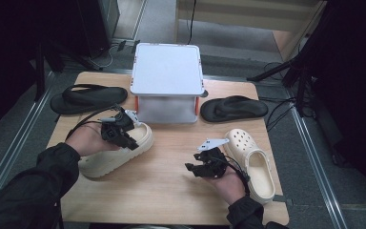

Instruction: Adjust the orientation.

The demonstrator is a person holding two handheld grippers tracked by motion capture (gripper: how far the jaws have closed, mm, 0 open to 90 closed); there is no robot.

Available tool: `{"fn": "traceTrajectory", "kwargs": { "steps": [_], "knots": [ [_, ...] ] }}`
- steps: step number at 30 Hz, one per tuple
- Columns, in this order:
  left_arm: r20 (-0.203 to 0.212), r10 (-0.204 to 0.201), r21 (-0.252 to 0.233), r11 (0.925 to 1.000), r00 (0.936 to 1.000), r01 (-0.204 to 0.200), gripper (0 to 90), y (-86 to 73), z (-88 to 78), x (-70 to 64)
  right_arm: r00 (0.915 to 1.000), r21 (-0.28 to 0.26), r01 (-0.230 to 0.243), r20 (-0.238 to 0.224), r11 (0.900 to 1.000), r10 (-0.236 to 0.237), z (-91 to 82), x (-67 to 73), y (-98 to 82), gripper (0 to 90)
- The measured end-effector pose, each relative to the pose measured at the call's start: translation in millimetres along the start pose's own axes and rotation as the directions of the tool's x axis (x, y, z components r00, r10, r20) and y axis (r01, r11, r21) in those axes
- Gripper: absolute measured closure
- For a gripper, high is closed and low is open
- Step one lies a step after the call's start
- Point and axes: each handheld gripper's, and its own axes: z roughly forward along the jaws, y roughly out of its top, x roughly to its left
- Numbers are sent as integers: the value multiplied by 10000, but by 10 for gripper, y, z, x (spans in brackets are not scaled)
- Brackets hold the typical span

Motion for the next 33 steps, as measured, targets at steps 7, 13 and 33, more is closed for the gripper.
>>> {"fn": "traceTrajectory", "kwargs": {
  "steps": [7, 13, 33],
  "knots": [
    [426, 229, -476, 9986, 9988, -209, 851, 190, -101, -143, 9999, -179, -168, -3, 9997, 168, -31, -27, 4, 489],
    [580, 629, -240, 9978, 9963, -616, 850, 385, 104, -256, 9996, -453, -282, 80, 9986, 286, -84, -48, -2, 494],
    [790, 1023, 380, 9937, 9916, -1056, 841, 657, 808, -442, 9974, -1016, -670, 192, 9926, 693, -174, -137, -3, 501]
  ]
}}
